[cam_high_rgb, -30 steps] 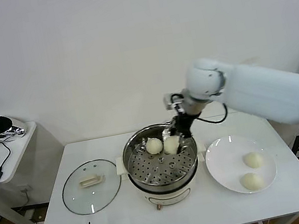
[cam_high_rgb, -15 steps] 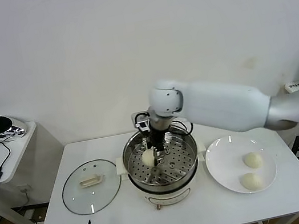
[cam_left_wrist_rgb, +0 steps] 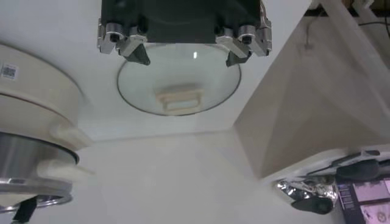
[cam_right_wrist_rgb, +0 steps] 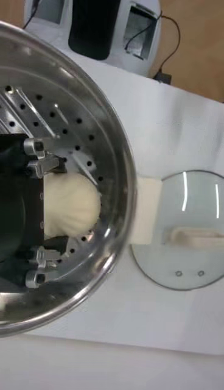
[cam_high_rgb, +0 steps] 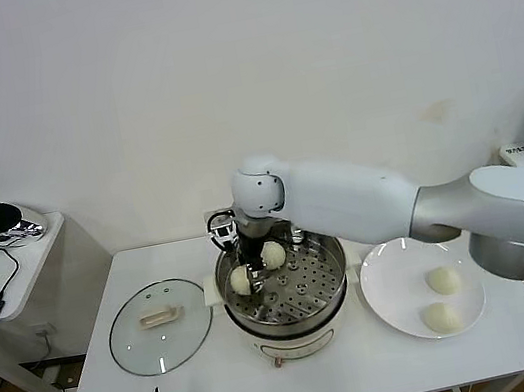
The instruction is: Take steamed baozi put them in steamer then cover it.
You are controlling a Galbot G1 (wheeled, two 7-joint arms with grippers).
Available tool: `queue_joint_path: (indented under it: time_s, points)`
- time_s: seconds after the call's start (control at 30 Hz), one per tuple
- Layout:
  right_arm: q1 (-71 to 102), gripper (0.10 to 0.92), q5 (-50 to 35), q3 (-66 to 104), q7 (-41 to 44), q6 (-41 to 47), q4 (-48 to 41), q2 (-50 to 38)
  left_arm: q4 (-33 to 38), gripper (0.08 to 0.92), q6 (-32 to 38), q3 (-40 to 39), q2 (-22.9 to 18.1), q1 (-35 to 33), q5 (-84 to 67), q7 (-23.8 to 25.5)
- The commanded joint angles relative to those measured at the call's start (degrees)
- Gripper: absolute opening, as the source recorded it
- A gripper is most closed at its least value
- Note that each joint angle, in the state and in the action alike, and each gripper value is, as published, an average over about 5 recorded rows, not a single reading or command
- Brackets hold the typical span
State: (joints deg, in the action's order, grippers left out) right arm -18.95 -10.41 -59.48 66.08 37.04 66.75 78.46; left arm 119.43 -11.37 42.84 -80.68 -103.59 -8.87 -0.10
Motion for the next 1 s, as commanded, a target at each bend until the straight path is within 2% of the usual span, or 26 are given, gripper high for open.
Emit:
queue_joint_path:
  time_s: [0.03,0.33,0.57,0.83,1.0]
  points:
    - [0.73,0.633,1.23,0.25,0.37,-0.33,-0.69,1.03,-0.25,0.823,0.02,-0.17,-0.14,0.02,0.09,0.01]
    - [1.46,0.812,0.22,2.97,-1.28,0.17,3.17,-4.07,-0.82,0.823,-0.01,-0.62,-0.34,0.32,0.22,0.07]
    - [-0.69,0.823,0.12,7.09,1.24,-1.70,11.36,-15.70,-1.05,0.823,-0.06,-0.84,-0.29,0.39,0.33,0.18]
    - [-3.88,0.823,0.99,11.10,9.20,-9.99,20.91,-33.18,-1.30,0.823,-0.12,-0.90,0.40,0.43,0.29,0.32]
    - [-1.76,0.823,5.29,12.39,11.69,-16.71,24.31,-44.77,-1.26,0.823,-0.12,-1.27,0.77,0.33,0.27,0.41]
